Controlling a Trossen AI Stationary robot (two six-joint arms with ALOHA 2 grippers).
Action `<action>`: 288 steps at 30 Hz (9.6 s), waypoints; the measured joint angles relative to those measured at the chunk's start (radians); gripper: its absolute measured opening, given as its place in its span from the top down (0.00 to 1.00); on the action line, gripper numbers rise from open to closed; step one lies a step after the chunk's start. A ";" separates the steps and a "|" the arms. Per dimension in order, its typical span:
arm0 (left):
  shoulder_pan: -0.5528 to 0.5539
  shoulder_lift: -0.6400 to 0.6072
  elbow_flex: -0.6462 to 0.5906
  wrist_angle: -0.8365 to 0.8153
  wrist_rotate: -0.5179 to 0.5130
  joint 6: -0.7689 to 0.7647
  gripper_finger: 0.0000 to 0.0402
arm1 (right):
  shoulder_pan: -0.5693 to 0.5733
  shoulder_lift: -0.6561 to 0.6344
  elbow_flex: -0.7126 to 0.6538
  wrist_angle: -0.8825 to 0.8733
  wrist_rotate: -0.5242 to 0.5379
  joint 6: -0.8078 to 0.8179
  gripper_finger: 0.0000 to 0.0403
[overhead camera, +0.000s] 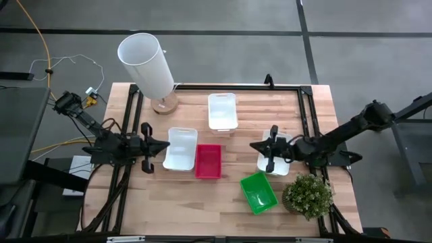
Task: Stack baskets by color
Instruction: Stack the right white bin on top of the top white bin
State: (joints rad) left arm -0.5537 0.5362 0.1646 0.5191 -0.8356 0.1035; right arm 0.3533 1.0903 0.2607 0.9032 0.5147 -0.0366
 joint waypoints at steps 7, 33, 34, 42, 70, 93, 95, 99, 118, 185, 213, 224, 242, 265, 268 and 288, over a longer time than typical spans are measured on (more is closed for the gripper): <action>0.000 0.005 0.000 -0.022 -0.004 -0.039 1.00 | -0.015 0.024 0.087 -0.146 -0.046 0.059 1.00; 0.001 0.004 0.000 -0.021 -0.006 -0.074 1.00 | -0.081 0.029 0.333 -0.577 -0.131 0.420 0.89; 0.001 0.004 0.000 -0.021 -0.006 -0.074 1.00 | -0.088 0.037 0.386 -0.690 -0.123 0.454 0.85; 0.002 0.004 0.000 -0.021 0.018 -0.075 1.00 | -0.137 0.212 0.749 -1.584 -0.031 0.893 0.49; 0.002 0.004 0.000 -0.021 0.049 -0.128 1.00 | -0.121 0.652 0.772 -1.859 -0.018 1.361 0.48; 0.001 0.004 0.000 -0.017 0.064 -0.127 1.00 | -0.140 0.584 0.917 -2.005 0.201 1.270 0.99; 0.002 0.004 0.000 -0.017 0.064 -0.127 1.00 | -0.146 0.582 0.996 -2.006 0.241 1.202 1.00; 0.002 0.004 0.000 -0.015 0.064 -0.127 1.00 | -0.184 0.591 1.173 -1.908 0.270 1.008 1.00; 0.001 0.004 0.000 -0.014 0.066 -0.127 1.00 | -0.525 0.770 1.460 -1.544 0.035 0.809 1.00; 0.002 0.004 0.000 -0.021 0.066 -0.119 1.00 | -0.630 0.958 1.460 -1.823 -0.173 0.729 0.76; 0.001 0.004 0.000 -0.054 0.070 -0.159 1.00 | -0.324 0.846 1.458 -2.188 -0.051 0.450 0.44; 0.001 0.004 0.000 -0.057 0.077 -0.174 1.00 | -0.319 0.816 1.415 -2.200 -0.020 0.455 0.44; 0.002 0.004 0.000 -0.059 0.117 -0.198 1.00 | -0.376 0.678 1.064 -1.733 -0.122 0.446 0.44; 0.002 0.004 0.000 -0.059 0.114 -0.188 1.00 | -0.378 0.701 1.065 -1.741 -0.141 0.482 0.99; 0.002 0.004 0.000 -0.059 0.114 -0.188 1.00 | -0.378 0.701 1.065 -1.741 -0.141 0.482 0.98; 0.001 0.004 0.000 -0.057 0.095 -0.179 1.00 | -0.370 0.562 1.074 -1.862 -0.224 0.473 1.00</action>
State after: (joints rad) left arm -0.5526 0.5400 0.1642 0.4619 -0.7405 -0.0755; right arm -0.0170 1.6524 1.3342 -0.9587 0.2906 0.4369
